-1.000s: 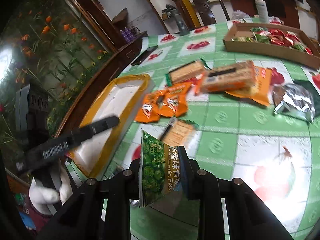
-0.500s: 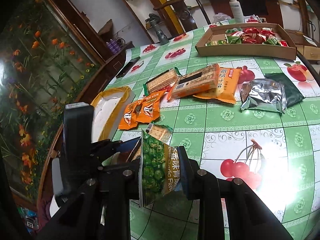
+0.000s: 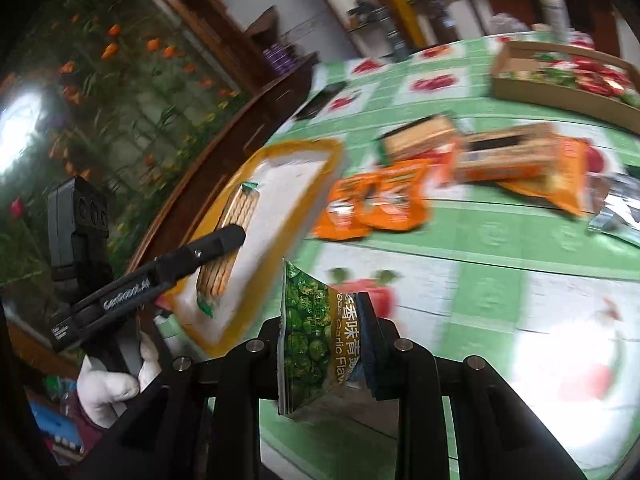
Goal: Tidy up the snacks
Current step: 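Place the cracker pack and pea bag into the white tray with both grippers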
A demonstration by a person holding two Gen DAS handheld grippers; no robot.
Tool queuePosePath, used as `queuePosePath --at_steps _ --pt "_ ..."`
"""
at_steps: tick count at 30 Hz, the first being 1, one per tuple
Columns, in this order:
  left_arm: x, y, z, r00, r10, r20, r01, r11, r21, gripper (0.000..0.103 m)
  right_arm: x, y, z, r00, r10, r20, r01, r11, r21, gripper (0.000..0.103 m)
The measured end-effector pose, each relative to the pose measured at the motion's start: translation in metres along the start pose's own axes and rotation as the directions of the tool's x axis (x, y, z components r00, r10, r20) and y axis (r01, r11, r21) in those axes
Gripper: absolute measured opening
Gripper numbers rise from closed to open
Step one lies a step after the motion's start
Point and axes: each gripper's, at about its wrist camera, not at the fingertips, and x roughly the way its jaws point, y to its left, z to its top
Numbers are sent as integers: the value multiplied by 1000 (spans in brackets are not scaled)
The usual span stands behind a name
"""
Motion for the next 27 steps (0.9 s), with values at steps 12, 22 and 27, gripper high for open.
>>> queuePosePath --at_steps 12,22,27 --pt "-6 83 -13 991 137 -1 -135 979 -152 45 109 81 12 978 97 -185 -116 989 -89 27" --pt "-16 106 -13 995 84 45 -70 965 -254 59 114 83 24 980 109 -164 -124 989 -86 42" --pt "-27 103 -11 994 42 96 -15 964 -267 60 78 39 45 998 35 -55 -36 999 -17 47"
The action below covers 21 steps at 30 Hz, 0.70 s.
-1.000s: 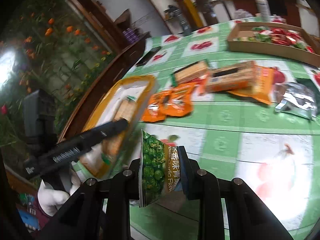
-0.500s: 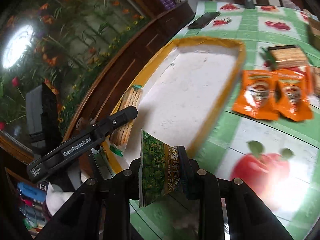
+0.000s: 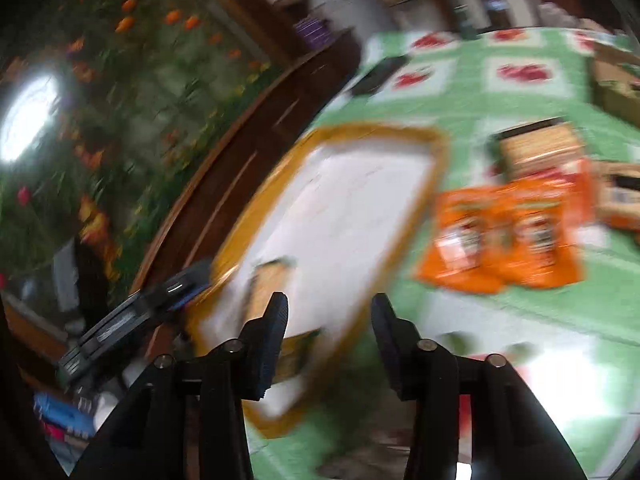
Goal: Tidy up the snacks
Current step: 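Place the cracker pack and pea bag into the white tray with both grippers, then grasp the silver foil bag with the right gripper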
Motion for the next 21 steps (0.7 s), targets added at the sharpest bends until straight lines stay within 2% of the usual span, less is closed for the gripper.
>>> queuePosePath --at_steps 3,6,8,10,12,19,21 --pt "-5 -10 -1 999 -45 8 45 999 23 61 -14 -26 -2 997 -73 9 72 997 39 47" --pt "-4 -22 -2 997 -79 -4 79 995 59 62 -26 -35 -16 998 -67 -13 68 997 47 47" --pt "-1 -28 -4 996 -90 -14 91 993 76 62 -35 -25 -29 998 -58 -31 57 998 -21 52" --pt "2 -34 -5 995 -97 -25 98 991 86 62 -42 -5 -48 997 -49 -55 42 991 -129 71" --pt "4 -40 -7 994 -104 -34 107 990 91 62 -47 7 -61 997 -48 -67 34 978 -205 80" --pt "3 -63 -14 991 -117 -57 124 984 130 62 -19 27 -89 984 -138 -114 87 924 -372 84" --pt "1 -67 -15 992 -116 -57 123 983 136 62 -10 31 -98 975 -189 -115 122 893 -433 84"
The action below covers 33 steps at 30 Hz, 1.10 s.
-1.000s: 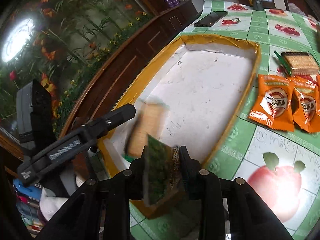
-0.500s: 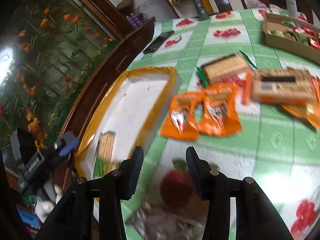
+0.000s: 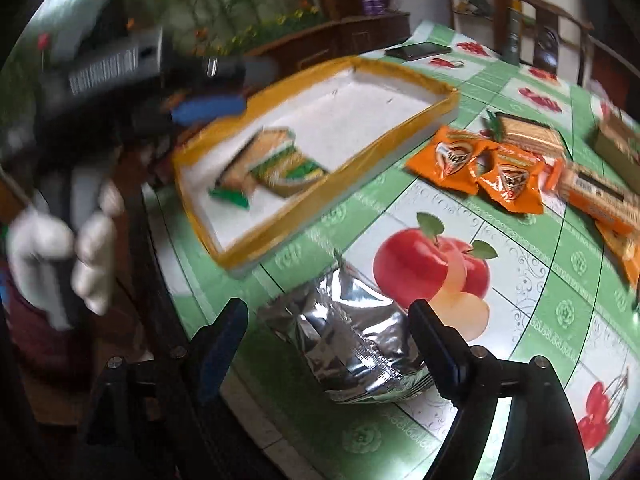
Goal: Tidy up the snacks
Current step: 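Grasp the silver foil bag with the right gripper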
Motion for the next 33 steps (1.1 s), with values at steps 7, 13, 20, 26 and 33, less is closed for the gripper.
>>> queuePosePath --at_steps 7,13,20,26,33 --pt "9 -15 -6 999 -20 -38 21 1000 15 65 10 -30 -3 990 -141 -9 141 986 88 59" --pt "21 -39 -11 995 -50 -87 55 997 58 65 -6 -93 -6 987 -162 -14 159 940 301 60" --pt "54 -84 -11 978 -72 -194 98 986 132 65 -20 -133 -11 935 -353 -23 341 884 318 60" --pt "87 -123 -8 961 -97 -260 145 974 175 65 -37 -181 -30 928 -372 4 335 840 427 60" --pt "162 -177 36 931 -221 -289 284 938 197 64 -55 -200 -57 939 -330 99 244 838 488 61"
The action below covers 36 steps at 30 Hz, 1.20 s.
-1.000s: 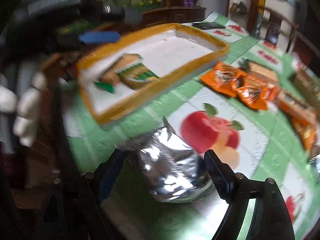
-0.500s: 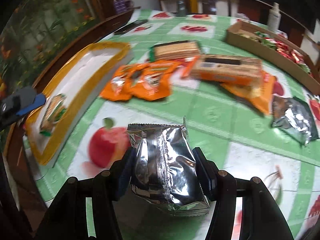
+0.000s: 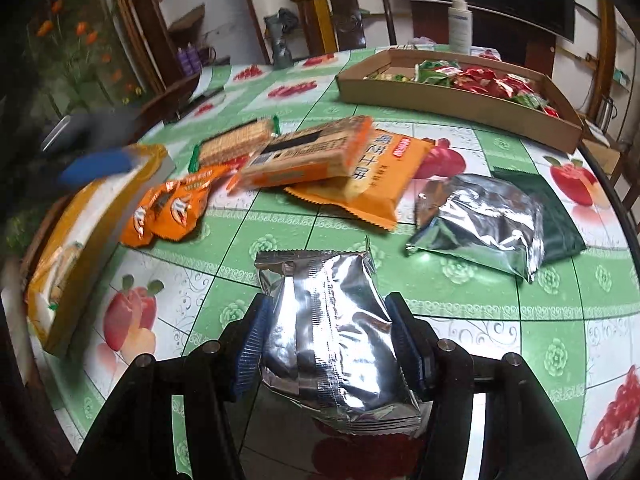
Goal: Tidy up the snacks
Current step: 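Grasp the silver foil bag with the right gripper, then grasp the long biscuit pack with the left gripper while the right gripper holds the silver bag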
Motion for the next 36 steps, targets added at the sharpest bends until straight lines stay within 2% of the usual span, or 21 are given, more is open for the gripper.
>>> queuePosePath --at_steps 3,6,9,11,17,19,21,23,25,26,29,32,34,36 --pt "50 4 33 999 -21 -27 19 997 -70 64 -2 -2 -1 999 30 11 -31 999 28 63" --pt "91 9 49 996 23 -88 -31 995 -95 64 -1 -3 0 999 48 14 -49 998 34 63" --pt "121 16 56 983 76 -169 -92 992 -90 64 -2 -8 0 997 80 16 -81 995 53 63" --pt "129 22 53 968 69 -243 -94 991 -93 64 -2 -11 0 995 102 17 -103 992 69 63" --pt "112 28 23 924 -49 -380 -2 991 -132 64 -3 -12 0 994 107 14 -108 992 70 61" --pt "101 27 15 923 -57 -380 10 992 -125 64 -3 -12 0 995 100 13 -100 993 65 61" --pt "83 23 7 933 -67 -354 30 994 -109 64 -5 -14 -1 997 79 14 -80 994 71 60" --pt "69 14 5 944 -55 -326 43 998 -44 64 -7 -16 -2 997 76 12 -76 994 81 59" --pt "59 2 2 953 2 -304 21 997 72 68 -10 -19 -4 999 51 7 -52 994 92 59" --pt "57 -5 -1 954 39 -296 2 990 138 69 -13 -22 -5 999 37 8 -38 994 101 59" --pt "66 -16 -2 953 123 -276 -48 964 261 69 -19 -33 -9 999 22 30 -27 988 149 59" --pt "84 -15 -7 944 112 -312 -25 963 270 69 -22 -39 -12 998 41 50 -49 981 186 59" --pt "91 -15 -13 928 108 -357 -11 964 264 69 -22 -38 -12 998 31 54 -40 982 183 58" --pt "89 -16 -20 913 70 -402 24 974 225 69 -20 -40 -10 998 26 57 -36 983 181 59"
